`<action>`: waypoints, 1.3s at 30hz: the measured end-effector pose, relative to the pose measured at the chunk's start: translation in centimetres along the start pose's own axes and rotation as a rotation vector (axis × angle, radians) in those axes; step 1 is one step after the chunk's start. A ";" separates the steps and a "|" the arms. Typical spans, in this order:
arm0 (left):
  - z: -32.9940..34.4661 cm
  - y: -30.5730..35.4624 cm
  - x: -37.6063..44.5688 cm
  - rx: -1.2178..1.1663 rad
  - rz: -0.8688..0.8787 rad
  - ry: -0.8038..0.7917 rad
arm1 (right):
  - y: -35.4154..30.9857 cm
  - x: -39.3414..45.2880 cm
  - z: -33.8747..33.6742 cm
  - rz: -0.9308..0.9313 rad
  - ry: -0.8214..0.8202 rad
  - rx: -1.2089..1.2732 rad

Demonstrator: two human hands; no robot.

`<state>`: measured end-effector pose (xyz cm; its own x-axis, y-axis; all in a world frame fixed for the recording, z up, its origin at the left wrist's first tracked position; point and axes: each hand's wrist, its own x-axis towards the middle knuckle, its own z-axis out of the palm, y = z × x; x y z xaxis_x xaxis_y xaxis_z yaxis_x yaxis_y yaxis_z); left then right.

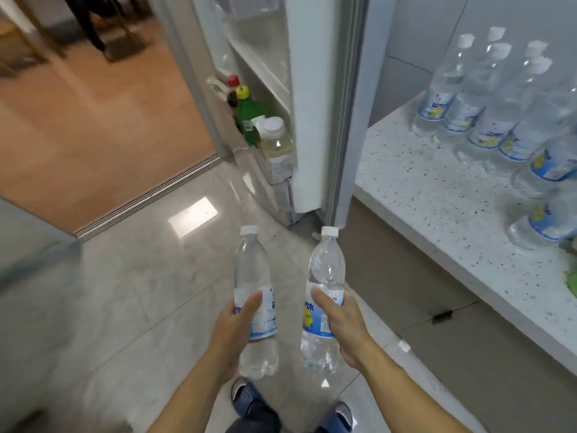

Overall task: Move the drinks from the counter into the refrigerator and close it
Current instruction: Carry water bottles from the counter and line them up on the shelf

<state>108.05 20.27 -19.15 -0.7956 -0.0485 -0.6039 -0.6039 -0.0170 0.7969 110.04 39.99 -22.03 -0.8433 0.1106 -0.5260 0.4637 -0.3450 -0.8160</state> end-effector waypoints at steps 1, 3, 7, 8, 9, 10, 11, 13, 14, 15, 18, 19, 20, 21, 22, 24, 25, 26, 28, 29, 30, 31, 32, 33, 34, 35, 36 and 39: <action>-1.3 0.0 0.1 -0.017 -0.002 0.033 | 0.3 0.2 1.3 0.013 -0.024 -0.023; -3.7 0.1 0.2 -0.053 0.011 0.069 | 0.7 0.7 4.0 0.033 -0.063 -0.070; -8.6 0.6 1.0 -0.139 0.041 0.127 | 1.5 2.0 9.8 0.041 -0.120 -0.163; -9.8 0.9 1.2 -0.156 0.049 0.133 | 1.6 2.3 11.3 0.039 -0.129 -0.179; -11.2 1.2 1.5 -0.168 0.055 0.138 | 1.7 2.6 12.9 0.034 -0.139 -0.191; -12.6 1.5 1.8 -0.177 0.060 0.140 | 1.7 2.8 14.6 0.028 -0.151 -0.201; -14.1 1.9 2.2 -0.186 0.066 0.141 | 1.7 3.2 16.2 0.021 -0.163 -0.212; -17.2 2.6 3.0 -0.197 0.079 0.146 | 1.8 3.8 19.6 0.006 -0.180 -0.234; -18.8 3.0 3.4 -0.201 0.089 0.151 | 1.8 4.1 21.3 -0.004 -0.188 -0.243; -20.3 3.4 3.9 -0.204 0.099 0.159 | 1.8 4.5 23.1 -0.016 -0.198 -0.250; -24.6 4.8 5.5 -0.217 0.119 0.187 | 1.7 5.6 28.0 -0.041 -0.209 -0.271; -25.9 5.3 6.0 -0.229 0.124 0.191 | 1.7 6.0 29.5 -0.045 -0.213 -0.272; -27.0 5.9 6.5 -0.239 0.127 0.195 | 1.5 6.3 30.9 -0.047 -0.216 -0.272; -28.0 6.5 7.1 -0.247 0.130 0.200 | 1.4 6.8 32.1 -0.050 -0.218 -0.272; -28.9 7.2 7.6 -0.253 0.137 0.200 | 1.2 7.2 33.3 -0.054 -0.218 -0.271; -30.4 8.6 9.0 -0.261 0.156 0.197 | 0.8 8.4 35.4 -0.064 -0.224 -0.270; -30.9 9.3 9.9 -0.262 0.162 0.197 | 0.5 9.2 36.3 -0.068 -0.226 -0.272; -31.4 9.9 10.8 -0.263 0.164 0.194 | 0.1 10.0 37.2 -0.072 -0.226 -0.275; -32.4 11.1 12.9 -0.262 0.163 0.187 | -0.6 12.0 39.0 -0.074 -0.229 -0.280; -32.8 11.9 14.0 -0.258 0.159 0.189 | -0.9 13.1 39.9 -0.073 -0.227 -0.276; -33.2 12.7 15.2 -0.251 0.157 0.196 | -1.3 14.4 40.7 -0.070 -0.221 -0.270; -33.5 13.6 16.4 -0.242 0.157 0.206 | -1.7 15.7 41.5 -0.072 -0.216 -0.263; -33.8 14.6 17.7 -0.229 0.155 0.216 | -2.2 17.1 42.4 -0.071 -0.210 -0.257; -34.1 15.6 19.1 -0.217 0.152 0.226 | -2.7 18.6 43.3 -0.070 -0.209 -0.253; -34.4 16.6 20.5 -0.207 0.148 0.231 | -3.4 20.0 44.1 -0.068 -0.210 -0.246; -34.6 17.8 21.7 -0.197 0.144 0.232 | -4.0 21.5 44.9 -0.066 -0.210 -0.233; -34.9 18.9 23.0 -0.187 0.142 0.229 | -4.8 22.8 45.7 -0.059 -0.206 -0.216; -35.4 22.6 26.2 -0.154 0.138 0.226 | -7.2 26.7 47.7 -0.052 -0.204 -0.175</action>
<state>75.28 -16.70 -16.44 -0.8283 -0.2812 -0.4845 -0.4623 -0.1455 0.8747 71.24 0.91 -18.77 -0.8964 -0.0723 -0.4372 0.4430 -0.1755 -0.8792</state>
